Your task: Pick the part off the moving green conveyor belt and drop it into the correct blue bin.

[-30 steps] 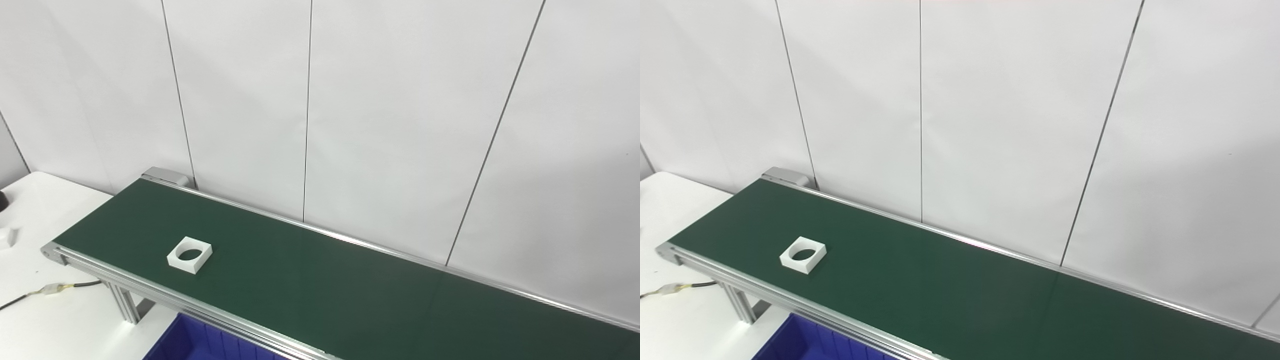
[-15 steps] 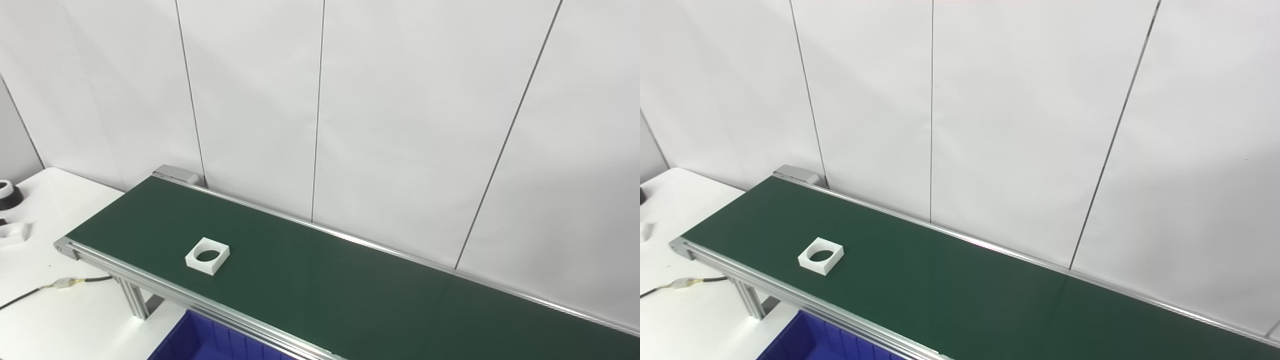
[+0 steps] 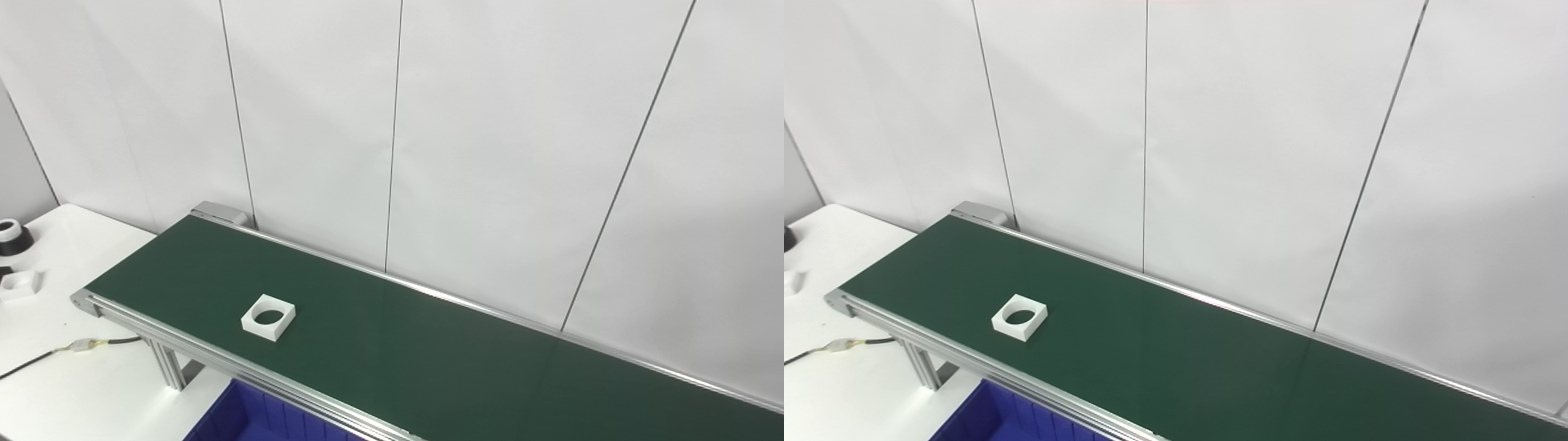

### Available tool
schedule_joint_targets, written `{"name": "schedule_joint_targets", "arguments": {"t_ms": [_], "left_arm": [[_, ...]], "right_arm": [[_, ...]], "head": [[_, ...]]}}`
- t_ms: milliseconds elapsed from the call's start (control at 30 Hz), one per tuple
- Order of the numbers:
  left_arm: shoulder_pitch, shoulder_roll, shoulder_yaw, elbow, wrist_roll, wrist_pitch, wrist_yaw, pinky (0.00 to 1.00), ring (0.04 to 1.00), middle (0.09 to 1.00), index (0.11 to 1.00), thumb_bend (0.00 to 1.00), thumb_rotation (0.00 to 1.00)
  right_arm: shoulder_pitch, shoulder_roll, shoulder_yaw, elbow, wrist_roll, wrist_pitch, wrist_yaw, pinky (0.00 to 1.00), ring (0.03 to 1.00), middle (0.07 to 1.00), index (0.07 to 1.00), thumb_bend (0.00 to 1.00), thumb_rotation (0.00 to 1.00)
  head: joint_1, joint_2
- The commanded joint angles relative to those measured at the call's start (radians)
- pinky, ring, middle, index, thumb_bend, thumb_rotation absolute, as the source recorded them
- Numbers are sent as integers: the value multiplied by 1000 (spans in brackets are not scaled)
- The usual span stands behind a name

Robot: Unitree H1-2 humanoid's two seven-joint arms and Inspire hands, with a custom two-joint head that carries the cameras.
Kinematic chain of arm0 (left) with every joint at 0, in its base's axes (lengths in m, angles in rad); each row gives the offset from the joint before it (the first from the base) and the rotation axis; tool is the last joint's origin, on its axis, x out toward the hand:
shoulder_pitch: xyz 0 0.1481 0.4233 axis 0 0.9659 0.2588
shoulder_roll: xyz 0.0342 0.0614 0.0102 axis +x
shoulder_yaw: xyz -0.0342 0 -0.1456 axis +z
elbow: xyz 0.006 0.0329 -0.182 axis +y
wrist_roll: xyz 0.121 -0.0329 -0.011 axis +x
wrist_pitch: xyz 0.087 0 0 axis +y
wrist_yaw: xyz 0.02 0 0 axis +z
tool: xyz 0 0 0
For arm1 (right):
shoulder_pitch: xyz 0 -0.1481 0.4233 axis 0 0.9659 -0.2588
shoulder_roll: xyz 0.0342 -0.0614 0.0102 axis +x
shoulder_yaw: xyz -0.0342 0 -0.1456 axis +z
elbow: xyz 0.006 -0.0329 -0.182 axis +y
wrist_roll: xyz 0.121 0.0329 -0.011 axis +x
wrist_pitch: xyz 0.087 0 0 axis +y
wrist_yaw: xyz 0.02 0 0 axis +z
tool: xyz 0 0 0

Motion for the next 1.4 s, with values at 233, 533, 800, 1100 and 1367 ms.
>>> {"name": "schedule_joint_targets", "arguments": {"t_ms": [233,533,800,1100,1367], "left_arm": [[-47,54,17,-255,55,180,-122,627,701,741,779,848,570],[-91,63,33,-379,91,324,-179,661,747,770,784,813,540],[-150,79,45,-393,160,345,-180,658,751,778,791,816,570],[-218,121,49,-402,205,399,-227,664,775,799,809,794,476],[-284,166,81,-371,189,403,-252,697,801,812,809,805,418]], "right_arm": [[-13,-2,-8,-31,5,-57,6,629,709,766,862,380,557],[-17,-3,-7,-25,1,-58,4,631,713,767,862,396,583],[-18,2,-7,-24,14,-57,11,627,712,767,859,420,584],[-18,5,-4,-28,0,-57,2,623,706,764,852,411,582],[-19,14,-3,-24,5,-58,3,618,709,766,852,459,624]], "head": [[-4,1],[-8,0],[-14,1],[-19,3],[-28,7]]}}
